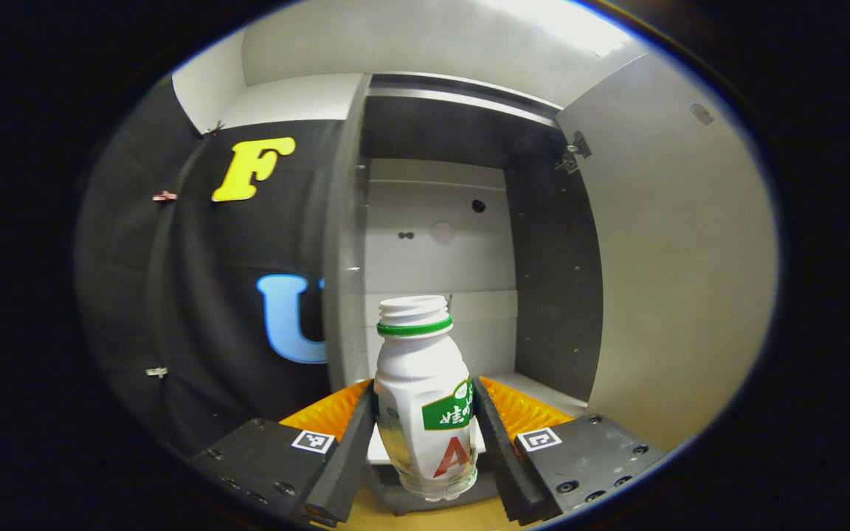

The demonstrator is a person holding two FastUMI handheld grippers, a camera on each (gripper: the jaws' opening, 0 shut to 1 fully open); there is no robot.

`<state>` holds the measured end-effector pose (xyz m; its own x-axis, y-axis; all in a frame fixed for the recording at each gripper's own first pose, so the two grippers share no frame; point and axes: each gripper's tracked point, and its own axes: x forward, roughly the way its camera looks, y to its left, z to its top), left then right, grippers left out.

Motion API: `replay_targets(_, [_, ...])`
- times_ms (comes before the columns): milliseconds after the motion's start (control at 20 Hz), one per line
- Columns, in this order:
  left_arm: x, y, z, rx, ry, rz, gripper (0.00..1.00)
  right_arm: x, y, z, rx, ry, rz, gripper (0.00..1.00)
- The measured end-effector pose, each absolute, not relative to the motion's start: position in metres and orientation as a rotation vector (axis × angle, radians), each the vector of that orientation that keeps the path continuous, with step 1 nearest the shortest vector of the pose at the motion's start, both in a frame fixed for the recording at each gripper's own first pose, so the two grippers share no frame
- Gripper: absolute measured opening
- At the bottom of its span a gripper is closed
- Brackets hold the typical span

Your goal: Open the cabinet door with the right hand, grasp the bottle in the cabinet with the left hand and place it on the coaster, then close the cabinet door with the right hand.

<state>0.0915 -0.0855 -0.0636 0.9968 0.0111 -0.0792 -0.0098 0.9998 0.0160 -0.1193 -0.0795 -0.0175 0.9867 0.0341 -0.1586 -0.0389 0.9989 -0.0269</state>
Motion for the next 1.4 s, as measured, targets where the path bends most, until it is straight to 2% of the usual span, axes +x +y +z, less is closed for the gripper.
replay_targets(300, [0.006, -0.045, -0.126, 0.06, 0.167, 0.19, 0.75, -0.103, -0.048, -0.034, -0.045, 0.17, 0.244, 0.06])
replay_targets(650, [-0.041, -0.033, -0.217, 0.059, 0.204, 0.254, 0.75, -0.072, 0.009, -0.057, -0.107, 0.188, 0.382, 0.05])
replay_targets(950, [-0.063, -0.039, -0.29, 0.135, 0.203, 0.262, 0.75, -0.04, 0.035, -0.124, -0.073, 0.271, 0.377, 0.05])
replay_targets(1150, [-0.074, -0.047, -0.338, 0.164, 0.202, 0.23, 0.76, -0.033, 0.042, -0.181, -0.148, 0.357, 0.361, 0.06])
replay_targets(1400, [-0.076, -0.06, -0.362, 0.156, 0.179, 0.185, 0.76, -0.039, 0.056, -0.23, -0.177, 0.445, 0.369, 0.06])
